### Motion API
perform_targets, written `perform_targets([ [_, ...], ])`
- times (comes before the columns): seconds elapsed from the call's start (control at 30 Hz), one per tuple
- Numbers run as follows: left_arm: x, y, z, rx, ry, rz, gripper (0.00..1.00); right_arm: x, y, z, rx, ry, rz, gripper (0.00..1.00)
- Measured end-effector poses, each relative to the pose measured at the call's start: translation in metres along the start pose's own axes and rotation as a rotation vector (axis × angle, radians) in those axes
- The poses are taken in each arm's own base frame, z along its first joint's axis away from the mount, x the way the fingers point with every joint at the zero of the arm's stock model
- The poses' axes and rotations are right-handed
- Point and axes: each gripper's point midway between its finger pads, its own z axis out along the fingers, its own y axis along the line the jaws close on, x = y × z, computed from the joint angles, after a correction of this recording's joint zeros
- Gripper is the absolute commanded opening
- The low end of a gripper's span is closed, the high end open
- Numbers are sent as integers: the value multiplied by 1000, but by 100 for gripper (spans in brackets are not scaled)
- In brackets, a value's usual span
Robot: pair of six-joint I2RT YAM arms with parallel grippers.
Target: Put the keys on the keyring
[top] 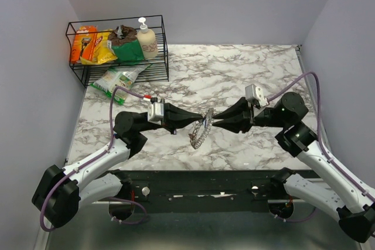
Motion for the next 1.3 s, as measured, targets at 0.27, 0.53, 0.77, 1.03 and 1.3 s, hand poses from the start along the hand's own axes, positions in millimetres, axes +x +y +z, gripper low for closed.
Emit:
perform_targets([
  [0.27,2,-4,0,25,10,-3,0,2,-5,2,15,1,3,35],
  [0.53,5,-6,0,40,17,-7,0,10,-12,7,15,16,24,37],
  [0.77,6,-7,0,46,20,-12,0,7,-13,8,14,5,11,34],
  [1.03,9,-7,0,51,27,-19,0,7,-9,8,-13,3,4,24],
  [1.3,9,-9,-1,57,29,-26,0,8,-5,9,-38,7,8,23],
])
